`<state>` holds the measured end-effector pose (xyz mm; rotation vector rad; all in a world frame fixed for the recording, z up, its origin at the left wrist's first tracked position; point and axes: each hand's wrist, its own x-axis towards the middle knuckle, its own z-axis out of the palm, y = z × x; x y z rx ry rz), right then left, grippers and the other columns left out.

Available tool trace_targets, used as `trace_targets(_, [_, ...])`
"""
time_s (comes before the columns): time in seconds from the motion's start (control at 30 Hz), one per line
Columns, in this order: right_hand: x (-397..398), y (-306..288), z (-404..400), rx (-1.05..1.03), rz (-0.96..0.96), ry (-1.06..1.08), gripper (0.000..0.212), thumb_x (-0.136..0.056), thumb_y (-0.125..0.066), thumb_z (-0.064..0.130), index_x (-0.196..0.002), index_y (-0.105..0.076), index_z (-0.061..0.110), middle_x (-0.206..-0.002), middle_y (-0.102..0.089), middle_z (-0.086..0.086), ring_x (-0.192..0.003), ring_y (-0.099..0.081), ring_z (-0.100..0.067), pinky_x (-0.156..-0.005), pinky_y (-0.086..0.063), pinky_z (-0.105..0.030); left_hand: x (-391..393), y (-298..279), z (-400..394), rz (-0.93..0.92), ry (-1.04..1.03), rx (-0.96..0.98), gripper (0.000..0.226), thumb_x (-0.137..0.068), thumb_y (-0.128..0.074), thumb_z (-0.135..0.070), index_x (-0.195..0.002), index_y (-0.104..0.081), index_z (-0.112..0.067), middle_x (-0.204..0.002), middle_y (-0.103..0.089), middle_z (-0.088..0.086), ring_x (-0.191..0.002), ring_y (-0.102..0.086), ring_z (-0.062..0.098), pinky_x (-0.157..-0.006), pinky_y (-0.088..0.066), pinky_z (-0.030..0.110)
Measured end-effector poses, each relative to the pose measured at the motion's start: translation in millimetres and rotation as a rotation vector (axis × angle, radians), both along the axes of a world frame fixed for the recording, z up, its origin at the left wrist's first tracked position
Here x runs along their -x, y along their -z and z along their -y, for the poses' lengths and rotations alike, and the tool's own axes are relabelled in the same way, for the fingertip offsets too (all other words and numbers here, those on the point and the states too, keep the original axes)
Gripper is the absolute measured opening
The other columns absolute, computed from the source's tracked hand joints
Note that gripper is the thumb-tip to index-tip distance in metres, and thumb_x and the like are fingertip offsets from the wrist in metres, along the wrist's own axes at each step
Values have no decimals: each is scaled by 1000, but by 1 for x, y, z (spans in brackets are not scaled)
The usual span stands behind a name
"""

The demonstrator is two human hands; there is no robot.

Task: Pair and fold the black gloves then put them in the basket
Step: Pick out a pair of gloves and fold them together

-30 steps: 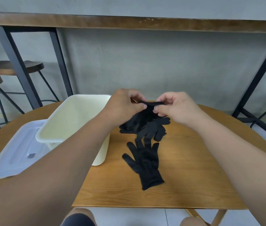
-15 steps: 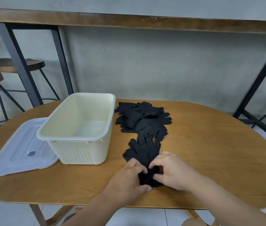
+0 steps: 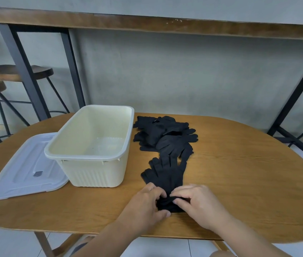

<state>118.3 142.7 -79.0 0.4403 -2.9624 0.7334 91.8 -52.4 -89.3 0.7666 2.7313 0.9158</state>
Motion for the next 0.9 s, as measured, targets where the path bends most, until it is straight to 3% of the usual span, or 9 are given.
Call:
trace_targets(0.1, [-4, -1, -2, -26, 14, 6, 29, -93, -60, 32, -120, -68, 36, -121, -64, 25, -113, -54, 7, -102, -40, -17, 1, -1, 3, 63, -23, -118, 30, -79, -70, -49, -102, -60, -34, -99, -46, -19, -74, -50, -1, -66, -39, 8])
trace_targets(0.17, [-5, -3, 1, -95, 13, -17, 37, -93, -57, 38, -130, -59, 38, -127, -58, 25, -118, -48, 5, -102, -38, -16, 6, -2, 5, 37, -167, -202, 18, -86, -65, -44, -100, -61, -32, -100, -51, -16, -76, -54, 0, -67, -42, 8])
trace_targets(0.3, [-6, -10, 14, -232, -42, -96, 40, -95, -52, 38, -136, -52, 38, -125, -51, 21, -120, -39, -1, -99, -30, -16, 31, -4, 1, -2, -455, -158, 31, -97, -54, -28, -126, -54, -17, -97, -61, -5, -86, -56, 7, -72, -42, 13])
trace_targets(0.47, [-4, -8, 16, -244, -47, -104, 33, -98, -47, 37, -128, -61, 35, -122, -59, 20, -116, -49, -2, -97, -41, -21, 58, -12, -10, 79, -536, 84, 37, -100, -46, -35, -127, -52, -10, -113, -66, 8, -102, -63, 23, -80, -48, 27])
trace_targets(0.67, [-4, -6, 12, -154, -38, -66, 29, -96, -51, 40, -117, -69, 33, -116, -67, 20, -109, -58, -1, -95, -46, -21, 69, -10, -16, 122, -598, 93, 20, -100, -45, -23, -108, -59, -11, -98, -69, 5, -89, -65, 22, -77, -54, 31])
trace_targets(0.8, [-5, -5, 10, -68, -33, -4, 26, -95, -55, 38, -114, -71, 33, -114, -68, 22, -107, -60, 2, -94, -47, -18, 64, -9, -13, 84, -675, -28, 25, -100, -42, -17, -112, -60, -4, -106, -68, 12, -100, -63, 29, -78, -46, 29])
trace_targets(0.9, [-6, -4, 9, -80, -29, -6, 25, -94, -57, 37, -113, -72, 33, -115, -67, 23, -108, -59, 3, -96, -46, -18, 63, -9, -12, 101, -624, 45, 28, -100, -45, -27, -116, -57, -8, -105, -67, 8, -97, -63, 24, -74, -44, 26])
